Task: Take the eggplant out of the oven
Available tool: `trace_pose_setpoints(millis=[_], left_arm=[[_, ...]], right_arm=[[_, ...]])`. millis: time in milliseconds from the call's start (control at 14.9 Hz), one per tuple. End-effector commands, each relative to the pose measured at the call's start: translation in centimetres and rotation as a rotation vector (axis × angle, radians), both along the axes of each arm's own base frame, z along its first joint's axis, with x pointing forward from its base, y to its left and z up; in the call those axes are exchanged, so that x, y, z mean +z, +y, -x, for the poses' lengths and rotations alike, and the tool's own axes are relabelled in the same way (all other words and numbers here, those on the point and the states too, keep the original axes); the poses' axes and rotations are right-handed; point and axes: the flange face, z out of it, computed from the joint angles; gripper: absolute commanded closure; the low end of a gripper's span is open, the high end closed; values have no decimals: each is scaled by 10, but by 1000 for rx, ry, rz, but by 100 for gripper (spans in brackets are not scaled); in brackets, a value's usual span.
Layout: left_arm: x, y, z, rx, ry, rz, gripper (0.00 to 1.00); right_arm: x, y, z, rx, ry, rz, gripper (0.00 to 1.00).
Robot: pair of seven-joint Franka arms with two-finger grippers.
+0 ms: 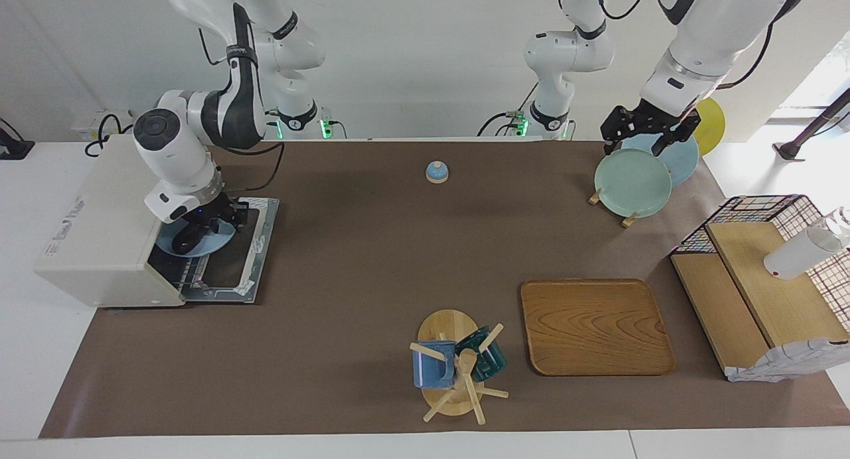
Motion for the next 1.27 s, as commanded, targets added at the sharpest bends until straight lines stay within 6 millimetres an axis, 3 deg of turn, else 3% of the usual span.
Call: trace_pose_setpoints(millis=[0,201,335,602,736,937,1138,1205], left_arm=[[4,4,2,11,-6,-10,0],[4,4,2,10,-6,-10,0],[4,4,2,11,-6,-10,0],[4,4,2,11,-6,-10,0],[4,4,2,11,-6,-10,0],[4,3,2,10,-6,-10,0],[4,4,2,13,-1,-11,0],[2,4,3,11,2,-12,0]], right_arm=[[2,1,13,25,-13,4,52],[-1,3,13,29,-33,4,62],[-7,5,19,37,-36,1,97],[-8,8,20,92,-33,-4,100],[4,19,9,112,-33,-1,100],[38,89,-14,155,5,16,100],[50,212,-7,133,-24,80,100],[47,237,-6,84,-34,92,100]])
